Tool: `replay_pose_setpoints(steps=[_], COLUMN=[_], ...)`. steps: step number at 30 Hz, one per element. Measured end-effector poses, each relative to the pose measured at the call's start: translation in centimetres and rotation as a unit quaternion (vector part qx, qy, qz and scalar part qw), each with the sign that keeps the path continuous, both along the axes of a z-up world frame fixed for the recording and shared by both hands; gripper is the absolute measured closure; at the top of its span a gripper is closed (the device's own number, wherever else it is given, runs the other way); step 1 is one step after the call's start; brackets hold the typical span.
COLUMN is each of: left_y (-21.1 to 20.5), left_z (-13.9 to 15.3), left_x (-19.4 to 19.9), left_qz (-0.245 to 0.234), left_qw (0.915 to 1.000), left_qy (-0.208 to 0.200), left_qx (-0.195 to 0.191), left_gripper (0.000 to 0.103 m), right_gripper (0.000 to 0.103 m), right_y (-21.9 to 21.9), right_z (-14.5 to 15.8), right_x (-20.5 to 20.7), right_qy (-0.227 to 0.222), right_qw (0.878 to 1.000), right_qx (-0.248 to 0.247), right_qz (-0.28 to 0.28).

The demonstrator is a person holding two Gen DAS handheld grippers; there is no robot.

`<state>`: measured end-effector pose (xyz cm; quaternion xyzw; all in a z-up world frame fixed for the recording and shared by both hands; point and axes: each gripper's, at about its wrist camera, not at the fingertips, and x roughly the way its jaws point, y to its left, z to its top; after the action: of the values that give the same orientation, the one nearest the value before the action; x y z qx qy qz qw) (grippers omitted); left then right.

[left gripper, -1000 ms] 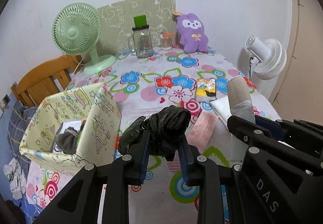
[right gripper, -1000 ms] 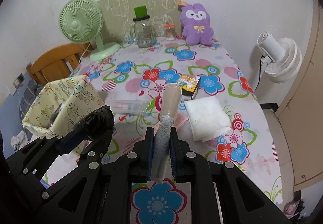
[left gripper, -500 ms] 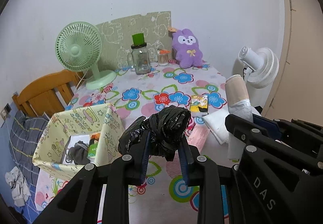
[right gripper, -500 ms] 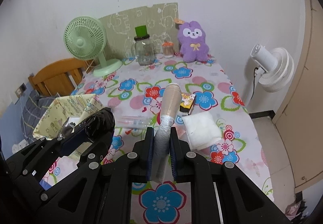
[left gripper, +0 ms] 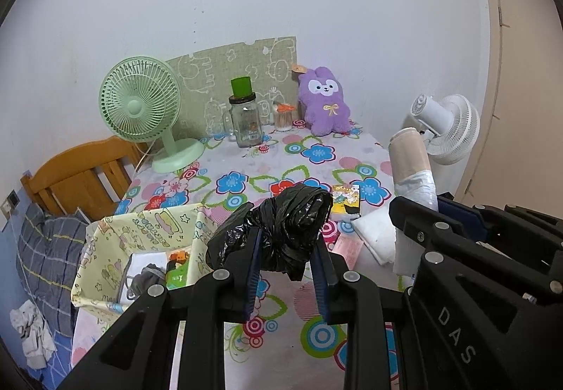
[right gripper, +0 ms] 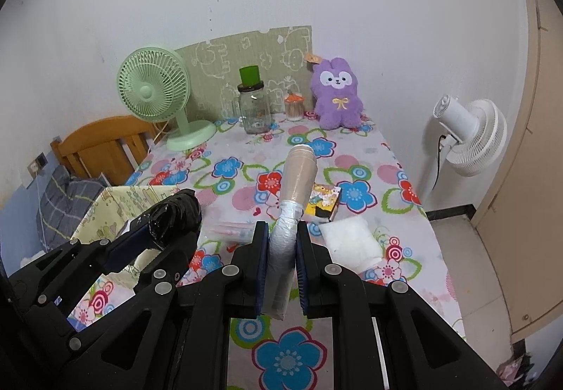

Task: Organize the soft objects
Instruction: 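Lift both held items and carry them toward the yellow box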

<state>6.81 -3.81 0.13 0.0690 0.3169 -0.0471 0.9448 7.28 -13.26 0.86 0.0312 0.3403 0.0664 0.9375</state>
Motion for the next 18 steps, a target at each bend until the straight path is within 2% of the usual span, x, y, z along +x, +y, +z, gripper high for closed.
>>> replay_pose_setpoints(steps=[18], left_y=[4.2], left_z=[0.8], left_x=[2.0], left_qz=[0.001], left_qw=[1.0], left_qy=[-0.002], left_qx=[0.007], left_gripper=[0.077], right_gripper=[0.085], right_y=[4.8], right_z=[0.9], right_x=[2.4], right_qy=[0.001], right_qw=[1.0], right_qx=[-0.002], right_qz=[0.017])
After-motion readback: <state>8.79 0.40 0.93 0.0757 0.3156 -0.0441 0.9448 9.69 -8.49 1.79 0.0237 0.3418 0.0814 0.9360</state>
